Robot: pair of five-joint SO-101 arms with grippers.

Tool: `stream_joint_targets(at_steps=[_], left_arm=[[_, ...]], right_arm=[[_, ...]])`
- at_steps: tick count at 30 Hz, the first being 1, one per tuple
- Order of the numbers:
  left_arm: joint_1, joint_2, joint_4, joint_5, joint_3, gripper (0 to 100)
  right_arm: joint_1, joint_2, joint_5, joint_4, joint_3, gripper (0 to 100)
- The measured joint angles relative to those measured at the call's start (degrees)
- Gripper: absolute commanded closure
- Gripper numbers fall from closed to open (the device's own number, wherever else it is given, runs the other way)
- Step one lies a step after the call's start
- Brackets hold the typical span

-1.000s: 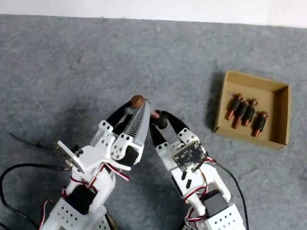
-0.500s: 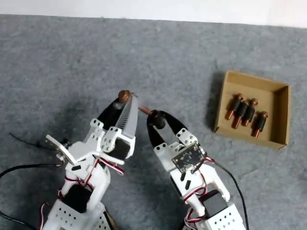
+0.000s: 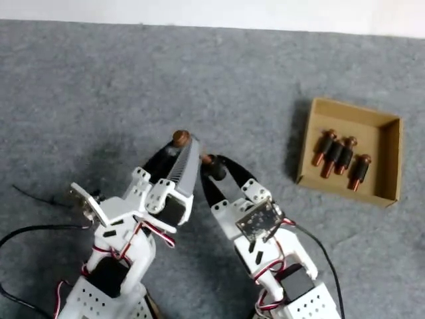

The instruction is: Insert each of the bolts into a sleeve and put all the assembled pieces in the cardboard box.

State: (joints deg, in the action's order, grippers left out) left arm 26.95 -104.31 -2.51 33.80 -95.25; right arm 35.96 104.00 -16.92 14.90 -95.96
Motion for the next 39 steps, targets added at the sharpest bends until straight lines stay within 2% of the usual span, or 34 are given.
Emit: stream_joint_targets(at_steps=[6,15,22,24,30,39], left_arm=[[0.18,-0.18,-2.02,0.00,0.26,99],[2.81,0.53,-13.98,0.35,0.88,99],[2.55,-0.18,-16.26,0.00,0.70,99],[2.46,-0.18,-16.79,0.35,0.70,95],[0.53,-0.18,-17.14,0.35,-0.35,72],[-1.32,0.62,-18.20,0.09,-0.53,72]], right_arm=[[0.00,0.00,0.00,0.09,0.00,99.5],[0.26,-0.09,-0.09,0.62,0.00,99.5],[0.18,-0.09,-0.09,0.62,0.00,99.5],[0.18,-0.09,-0.09,0.70,0.00,99.5],[-2.20,-0.09,-0.09,0.70,0.00,99.5],[-7.65,0.00,0.00,0.53,0.00,99.5]])
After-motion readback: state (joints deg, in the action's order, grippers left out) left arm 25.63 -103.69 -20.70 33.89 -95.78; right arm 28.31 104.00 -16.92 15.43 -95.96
